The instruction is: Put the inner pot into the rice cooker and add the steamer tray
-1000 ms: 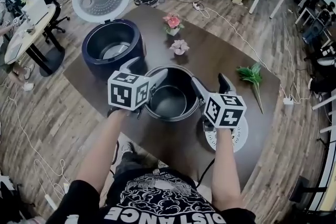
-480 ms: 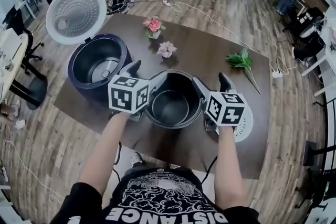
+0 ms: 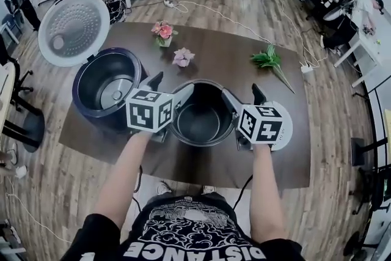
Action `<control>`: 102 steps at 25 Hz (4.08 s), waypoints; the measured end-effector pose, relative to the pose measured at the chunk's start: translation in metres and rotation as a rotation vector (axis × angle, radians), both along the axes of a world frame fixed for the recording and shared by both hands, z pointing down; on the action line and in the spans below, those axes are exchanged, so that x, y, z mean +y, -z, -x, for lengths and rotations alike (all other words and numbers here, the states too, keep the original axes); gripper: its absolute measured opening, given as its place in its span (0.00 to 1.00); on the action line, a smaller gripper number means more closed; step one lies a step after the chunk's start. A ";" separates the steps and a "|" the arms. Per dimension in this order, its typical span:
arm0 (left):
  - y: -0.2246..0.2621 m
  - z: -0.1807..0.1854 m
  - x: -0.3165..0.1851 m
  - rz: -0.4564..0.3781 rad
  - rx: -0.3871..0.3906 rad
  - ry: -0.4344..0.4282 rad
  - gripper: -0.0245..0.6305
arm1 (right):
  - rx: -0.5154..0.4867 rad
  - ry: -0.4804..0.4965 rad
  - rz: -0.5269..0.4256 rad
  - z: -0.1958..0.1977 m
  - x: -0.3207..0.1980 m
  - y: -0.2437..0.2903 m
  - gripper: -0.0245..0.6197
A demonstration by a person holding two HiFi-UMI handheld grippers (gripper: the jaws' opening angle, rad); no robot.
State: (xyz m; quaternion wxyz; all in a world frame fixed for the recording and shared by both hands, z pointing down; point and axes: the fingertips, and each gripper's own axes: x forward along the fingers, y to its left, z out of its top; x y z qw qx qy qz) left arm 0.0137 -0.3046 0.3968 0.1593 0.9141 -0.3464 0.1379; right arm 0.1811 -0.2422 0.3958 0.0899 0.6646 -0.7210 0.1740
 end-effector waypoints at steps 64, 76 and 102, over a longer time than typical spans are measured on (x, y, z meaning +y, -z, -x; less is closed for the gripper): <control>-0.021 0.054 0.014 0.192 0.063 0.155 0.21 | 0.000 0.023 0.151 0.030 -0.007 -0.016 0.21; 0.047 0.079 -0.001 0.068 0.132 0.188 0.21 | 0.057 0.078 -0.006 0.056 -0.032 0.062 0.21; 0.156 0.200 -0.008 -0.148 0.249 0.432 0.19 | 0.098 0.310 -0.212 0.172 -0.083 0.168 0.21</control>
